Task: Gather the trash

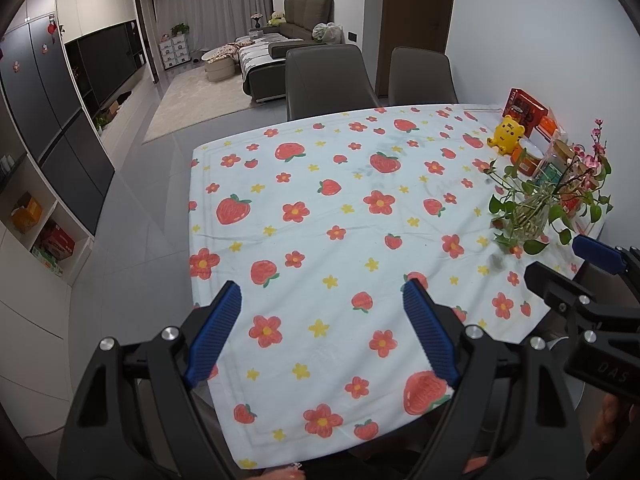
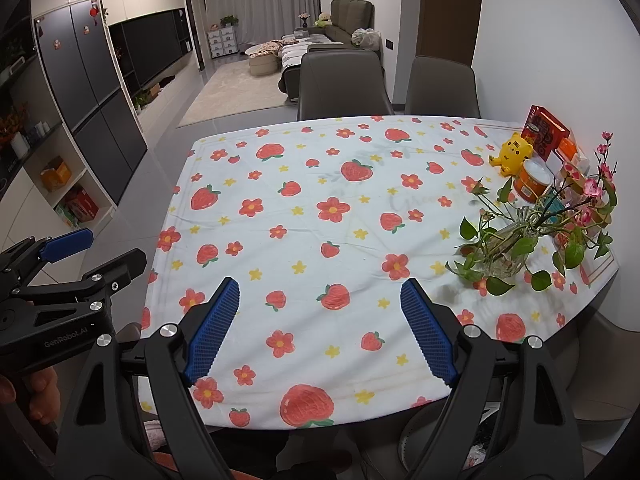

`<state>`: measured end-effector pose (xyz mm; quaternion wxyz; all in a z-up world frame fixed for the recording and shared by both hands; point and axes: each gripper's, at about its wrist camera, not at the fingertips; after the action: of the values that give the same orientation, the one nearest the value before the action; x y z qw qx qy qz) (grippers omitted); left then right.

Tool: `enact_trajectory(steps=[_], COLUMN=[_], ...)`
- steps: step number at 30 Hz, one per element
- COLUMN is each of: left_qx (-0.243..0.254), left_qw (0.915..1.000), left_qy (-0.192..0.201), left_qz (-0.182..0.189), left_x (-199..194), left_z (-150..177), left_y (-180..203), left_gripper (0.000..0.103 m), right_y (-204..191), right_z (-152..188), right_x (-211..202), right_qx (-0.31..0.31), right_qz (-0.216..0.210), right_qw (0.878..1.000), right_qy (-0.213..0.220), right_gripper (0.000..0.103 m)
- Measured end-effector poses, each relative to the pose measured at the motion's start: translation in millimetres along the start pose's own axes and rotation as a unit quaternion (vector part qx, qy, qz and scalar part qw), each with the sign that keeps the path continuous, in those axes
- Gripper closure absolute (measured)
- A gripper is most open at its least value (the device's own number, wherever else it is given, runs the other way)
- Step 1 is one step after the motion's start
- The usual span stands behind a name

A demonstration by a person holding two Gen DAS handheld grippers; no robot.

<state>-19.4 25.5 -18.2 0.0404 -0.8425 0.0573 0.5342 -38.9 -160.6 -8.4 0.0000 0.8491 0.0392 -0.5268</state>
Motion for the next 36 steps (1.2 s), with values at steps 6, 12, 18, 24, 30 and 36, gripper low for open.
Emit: enact_trajectory(steps=[6, 12, 18, 24, 30, 36], left_qx=[0.000, 0.000, 0.001, 0.002, 0.001, 0.001], left_qw=[1.0000, 1.0000, 1.0000, 1.0000, 1.0000, 1.0000], left_qy=[0.000, -0.001, 0.001, 0.002, 0.003, 0.004], left_qz=[0.000, 0.001, 0.006, 0.001, 0.000, 0.000], left_x=[-0.2, 0.1, -1.6, -2.8, -1.6, -2.5], left_z=[-0.2, 0.2, 3.3, 8.0, 6.8, 8.0], left_y=[-0.5, -1.1, -1.1, 1.2, 0.9, 2.3], left_gripper=[0.020, 0.020, 0.019, 0.019, 0.019, 0.019], right_y=[-0.6, -1.3, -1.5, -2.5, -2.1, -2.5], right_z=[-0.4, -0.5, -0.7, -0.7, -0.6, -1.1], right_x=[-0.3, -0.2, -0.6, -0.7, -0.7, -1.5], right_qx=[0.000, 0.000, 0.000, -0.001, 0.000, -0.001], right_qz=[0.001, -0.001, -0.001, -0.001, -0.002, -0.002], right_qw=[1.000, 1.000, 1.000, 1.000, 1.000, 1.000], right_qy=[0.000, 0.000, 0.001, 0.001, 0.001, 0.001], right_gripper=[0.023, 0.023, 0.023, 0.023, 0.023, 0.023])
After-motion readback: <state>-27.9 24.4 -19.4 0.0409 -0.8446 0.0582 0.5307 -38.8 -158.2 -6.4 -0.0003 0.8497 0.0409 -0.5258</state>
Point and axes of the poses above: each gripper's, at about its wrist camera, not at the fingertips, and x roughly the way its jaws point, y to its right, z to its underside, and after that the axes turned 13 degrees about -y, right-handed
